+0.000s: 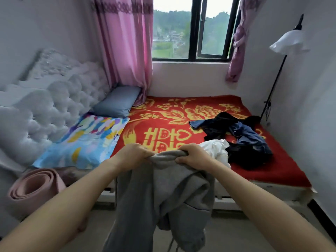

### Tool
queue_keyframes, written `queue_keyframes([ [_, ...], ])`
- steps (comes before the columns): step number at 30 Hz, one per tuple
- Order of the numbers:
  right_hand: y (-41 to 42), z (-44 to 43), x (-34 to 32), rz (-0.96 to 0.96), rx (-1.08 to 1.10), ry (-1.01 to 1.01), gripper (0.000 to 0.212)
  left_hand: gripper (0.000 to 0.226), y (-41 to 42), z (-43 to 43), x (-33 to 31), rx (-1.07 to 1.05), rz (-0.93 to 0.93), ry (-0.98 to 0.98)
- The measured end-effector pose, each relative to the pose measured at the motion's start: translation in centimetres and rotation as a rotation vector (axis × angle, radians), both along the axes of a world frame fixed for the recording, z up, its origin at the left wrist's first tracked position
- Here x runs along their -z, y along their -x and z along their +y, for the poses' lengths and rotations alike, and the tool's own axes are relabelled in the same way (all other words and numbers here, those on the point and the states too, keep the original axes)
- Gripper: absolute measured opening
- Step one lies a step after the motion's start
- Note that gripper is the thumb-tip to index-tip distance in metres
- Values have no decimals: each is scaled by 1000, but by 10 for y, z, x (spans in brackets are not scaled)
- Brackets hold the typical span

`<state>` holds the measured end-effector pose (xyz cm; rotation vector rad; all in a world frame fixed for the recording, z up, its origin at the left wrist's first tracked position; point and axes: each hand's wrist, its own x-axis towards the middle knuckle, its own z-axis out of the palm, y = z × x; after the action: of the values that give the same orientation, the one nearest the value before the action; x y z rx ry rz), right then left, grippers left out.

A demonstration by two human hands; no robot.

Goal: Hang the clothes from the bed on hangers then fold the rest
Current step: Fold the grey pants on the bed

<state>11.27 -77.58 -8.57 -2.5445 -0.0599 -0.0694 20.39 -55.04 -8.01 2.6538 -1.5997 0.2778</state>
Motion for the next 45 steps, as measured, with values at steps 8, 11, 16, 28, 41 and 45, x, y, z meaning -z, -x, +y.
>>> queue_keyframes([
  [8,-159,-15,-86,-655,71,328,24,45,-137,-26,-92,-157,-166,302],
  [11,-220,-18,-102,-1017,84,298,17,30,-199,-35,-113,-37,-421,466],
  [16,-338,-32,-39,-477,85,167,44,30,-315,-51,-39,-56,-342,453],
  [28,-431,-120,151,516,542,-147,52,71,-454,-48,204,-475,541,-484],
  [41,-514,-164,224,699,457,-236,44,62,-508,-107,234,-696,757,-253],
  [45,-537,-172,247,748,418,-239,35,62,-521,-116,245,-810,811,-154],
])
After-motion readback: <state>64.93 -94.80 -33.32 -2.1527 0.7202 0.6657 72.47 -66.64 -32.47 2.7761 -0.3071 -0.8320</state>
